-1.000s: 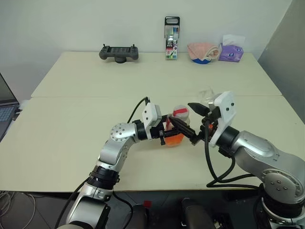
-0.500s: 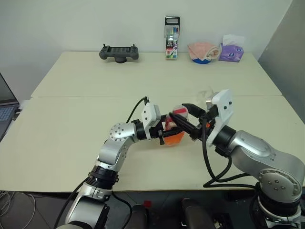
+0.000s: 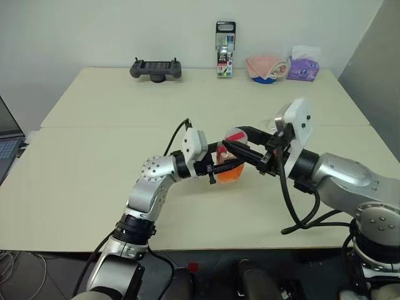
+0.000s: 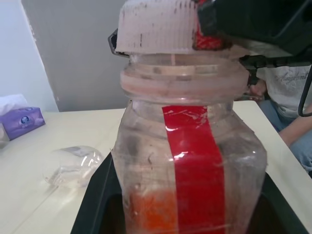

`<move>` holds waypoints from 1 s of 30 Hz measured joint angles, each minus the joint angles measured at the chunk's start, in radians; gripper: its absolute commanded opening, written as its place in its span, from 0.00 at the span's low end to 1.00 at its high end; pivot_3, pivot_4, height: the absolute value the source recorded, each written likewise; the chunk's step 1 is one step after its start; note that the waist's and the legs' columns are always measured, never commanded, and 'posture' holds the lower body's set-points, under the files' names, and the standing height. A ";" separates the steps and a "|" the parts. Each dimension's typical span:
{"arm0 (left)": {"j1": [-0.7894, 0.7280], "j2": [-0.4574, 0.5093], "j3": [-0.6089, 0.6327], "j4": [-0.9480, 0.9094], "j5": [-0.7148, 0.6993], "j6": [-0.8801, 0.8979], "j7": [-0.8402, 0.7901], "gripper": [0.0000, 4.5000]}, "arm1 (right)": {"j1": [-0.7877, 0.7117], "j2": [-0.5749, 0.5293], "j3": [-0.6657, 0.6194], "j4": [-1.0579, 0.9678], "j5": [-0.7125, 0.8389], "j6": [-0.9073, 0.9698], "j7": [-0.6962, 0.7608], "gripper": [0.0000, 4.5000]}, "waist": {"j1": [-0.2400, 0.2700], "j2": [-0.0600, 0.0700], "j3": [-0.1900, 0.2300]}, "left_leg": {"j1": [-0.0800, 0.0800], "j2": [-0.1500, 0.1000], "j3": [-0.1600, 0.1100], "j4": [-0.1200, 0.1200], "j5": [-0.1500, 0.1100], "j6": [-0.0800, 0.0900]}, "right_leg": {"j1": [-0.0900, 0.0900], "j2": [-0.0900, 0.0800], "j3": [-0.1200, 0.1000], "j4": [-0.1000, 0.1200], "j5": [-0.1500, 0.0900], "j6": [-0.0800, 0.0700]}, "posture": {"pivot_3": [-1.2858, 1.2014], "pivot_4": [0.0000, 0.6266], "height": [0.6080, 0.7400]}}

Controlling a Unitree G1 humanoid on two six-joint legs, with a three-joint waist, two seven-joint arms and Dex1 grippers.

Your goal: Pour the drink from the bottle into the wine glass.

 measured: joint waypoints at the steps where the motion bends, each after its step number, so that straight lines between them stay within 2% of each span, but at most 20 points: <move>1: 0.000 0.000 0.001 0.000 0.000 0.002 0.000 0.36 | -0.005 0.001 0.000 0.010 0.012 0.000 -0.007 0.40 | 0.000 0.000 0.000 | 0.000 0.000 0.000 0.000 0.000 0.000 | 0.000 0.000 0.000 0.000 0.000 0.000 | 0.52 0.24 1.00; 6: 0.031 0.007 -0.026 0.038 0.024 0.027 0.000 0.36 | -0.068 -0.003 -0.052 0.006 0.063 -0.046 -0.015 0.38 | -0.001 0.000 0.000 | 0.000 0.000 0.000 0.000 0.000 0.000 | 0.000 0.000 0.000 -0.001 0.000 0.000 | 0.52 0.24 1.00; 11: 0.033 0.002 -0.027 0.045 0.028 0.030 0.000 0.36 | -0.054 -0.136 -0.025 0.002 0.081 -0.044 0.150 0.38 | 0.002 0.000 0.000 | -0.001 0.000 0.000 0.000 0.000 0.000 | 0.000 0.000 0.000 -0.001 0.000 0.000 | 0.52 0.24 1.00; 15: 0.026 -0.007 -0.028 0.045 0.028 0.029 0.000 0.36 | -0.022 -0.135 -0.077 0.062 -0.020 -0.119 0.117 0.38 | 0.002 0.000 0.000 | -0.001 0.000 0.001 0.001 0.000 0.000 | 0.000 0.000 0.000 0.000 0.000 0.000 | 0.52 0.24 1.00; 17: 0.017 -0.006 -0.026 0.046 0.028 0.026 0.000 0.36 | 0.063 -0.122 -0.167 0.090 -0.095 -0.163 0.043 0.38 | 0.007 0.000 -0.001 | -0.001 0.000 0.000 0.000 0.000 0.000 | 0.000 0.000 0.000 -0.001 0.000 0.000 | 0.52 0.24 1.00; 20: 0.014 0.001 -0.018 0.047 0.026 0.027 0.000 0.36 | 0.310 -0.071 -0.274 0.097 -0.245 -0.235 -0.063 0.38 | 0.020 -0.001 -0.001 | -0.002 -0.001 0.000 -0.001 0.000 0.000 | -0.001 -0.001 0.000 -0.001 -0.001 0.001 | 0.52 0.24 1.00; 22: 0.014 0.003 -0.008 0.047 0.024 0.028 0.001 0.36 | 0.508 0.014 -0.301 0.122 -0.365 -0.293 -0.129 0.38 | 0.025 -0.001 -0.001 | -0.002 -0.001 0.002 -0.002 0.000 0.000 | -0.003 -0.001 0.002 0.000 -0.002 0.003 | 0.52 0.24 1.00; 24: 0.014 0.000 -0.004 0.048 0.023 0.029 0.003 0.36 | 0.634 0.088 -0.289 0.168 -0.475 -0.359 -0.172 0.38 | 0.023 0.000 -0.001 | -0.003 -0.001 0.005 -0.001 0.000 0.000 | -0.005 -0.002 0.004 0.001 -0.001 0.002 | 0.52 0.24 1.00; 26: 0.014 -0.008 -0.005 0.048 0.023 0.030 0.003 0.36 | 0.683 0.124 -0.256 0.226 -0.552 -0.414 -0.176 0.38 | 0.012 0.001 -0.001 | -0.001 -0.001 0.009 -0.001 0.000 0.000 | -0.005 -0.001 0.008 0.001 -0.001 0.002 | 0.52 0.24 1.00; 30: 0.011 -0.028 -0.009 0.048 0.023 0.031 0.001 0.36 | 0.680 0.185 -0.180 0.305 -0.620 -0.487 -0.145 0.38 | -0.006 0.000 -0.001 | 0.001 0.000 0.012 0.000 0.000 0.001 | -0.002 0.001 0.011 0.002 0.003 0.000 | 0.52 0.24 1.00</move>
